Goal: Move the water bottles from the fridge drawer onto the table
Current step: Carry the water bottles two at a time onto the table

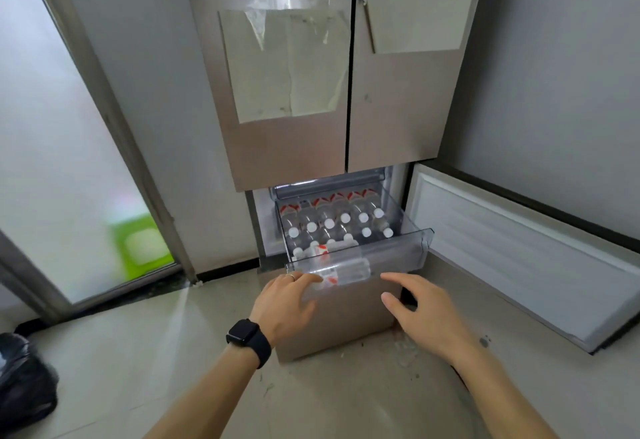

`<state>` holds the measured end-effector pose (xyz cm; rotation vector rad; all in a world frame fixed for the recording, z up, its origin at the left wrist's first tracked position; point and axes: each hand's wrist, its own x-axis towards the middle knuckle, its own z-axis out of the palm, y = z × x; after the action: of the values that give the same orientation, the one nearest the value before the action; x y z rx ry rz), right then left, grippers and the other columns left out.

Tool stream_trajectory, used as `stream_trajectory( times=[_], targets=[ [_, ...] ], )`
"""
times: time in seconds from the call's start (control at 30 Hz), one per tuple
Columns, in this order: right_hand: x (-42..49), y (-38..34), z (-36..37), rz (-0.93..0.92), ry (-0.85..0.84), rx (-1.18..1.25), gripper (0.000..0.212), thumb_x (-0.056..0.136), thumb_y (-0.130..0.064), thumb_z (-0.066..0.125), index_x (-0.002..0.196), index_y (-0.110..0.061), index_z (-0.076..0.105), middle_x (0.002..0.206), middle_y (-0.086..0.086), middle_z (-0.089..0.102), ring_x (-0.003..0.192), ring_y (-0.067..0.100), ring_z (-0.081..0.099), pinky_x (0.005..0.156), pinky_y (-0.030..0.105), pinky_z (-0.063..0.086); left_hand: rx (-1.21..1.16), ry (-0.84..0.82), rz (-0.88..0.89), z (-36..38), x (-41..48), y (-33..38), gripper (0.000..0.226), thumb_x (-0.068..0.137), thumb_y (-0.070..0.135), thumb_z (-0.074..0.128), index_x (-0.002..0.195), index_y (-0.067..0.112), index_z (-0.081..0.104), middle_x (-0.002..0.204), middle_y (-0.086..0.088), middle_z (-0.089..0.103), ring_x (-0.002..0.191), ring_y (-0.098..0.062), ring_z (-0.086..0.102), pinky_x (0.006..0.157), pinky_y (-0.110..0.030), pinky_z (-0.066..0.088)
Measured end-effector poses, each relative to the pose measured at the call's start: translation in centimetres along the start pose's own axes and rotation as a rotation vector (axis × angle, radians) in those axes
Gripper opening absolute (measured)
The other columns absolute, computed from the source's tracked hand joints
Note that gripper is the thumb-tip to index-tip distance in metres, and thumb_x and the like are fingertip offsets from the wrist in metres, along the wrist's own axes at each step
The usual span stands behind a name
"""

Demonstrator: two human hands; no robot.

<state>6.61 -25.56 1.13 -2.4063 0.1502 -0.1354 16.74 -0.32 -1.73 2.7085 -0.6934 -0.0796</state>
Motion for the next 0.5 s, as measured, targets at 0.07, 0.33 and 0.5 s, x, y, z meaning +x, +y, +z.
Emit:
stream_trajectory(
  times=[0.07, 0.33, 0.5],
  targets=[
    [4.1, 1.6, -0.1, -0.021, -0.033, 0.010, 0.038, 0.095, -0.046, 0.060, 0.132, -0.043, 0.059, 0.133, -0.028, 0.055, 0.127, 0.000, 0.048, 0.107, 0.026, 0.040, -0.009, 0.001, -0.042, 0.6, 3.3, -0.1, 0.044, 0.097, 0.037, 0.053, 0.140, 0.039, 0.048, 0.142, 0.008, 0.053, 0.129, -0.017, 0.050, 0.109, -0.035, 0.040],
    [18.2, 5.1, -0.8, -0.101, -0.270, 0.015, 0.040, 0.097, -0.047, 0.058, 0.137, -0.043, 0.054, 0.140, -0.023, 0.050, 0.133, 0.003, 0.044, 0.111, 0.028, 0.038, -0.117, -0.029, -0.299, 2.2, 12.7, -1.2, 0.040, 0.099, 0.040, 0.054, 0.139, 0.039, 0.047, 0.142, 0.006, 0.050, 0.127, -0.016, 0.048, 0.103, -0.032, 0.045],
    [25.4, 6.2, 1.2, -0.135, -0.382, 0.002, 0.041, 0.097, -0.044, 0.058, 0.138, -0.039, 0.052, 0.136, -0.020, 0.053, 0.125, 0.003, 0.049, 0.098, 0.019, 0.038, -0.180, -0.083, -0.409, 3.4, 17.4, -3.1, 0.042, 0.098, 0.037, 0.056, 0.140, 0.036, 0.048, 0.141, 0.003, 0.050, 0.121, -0.017, 0.053, 0.099, -0.028, 0.045]
  ],
)
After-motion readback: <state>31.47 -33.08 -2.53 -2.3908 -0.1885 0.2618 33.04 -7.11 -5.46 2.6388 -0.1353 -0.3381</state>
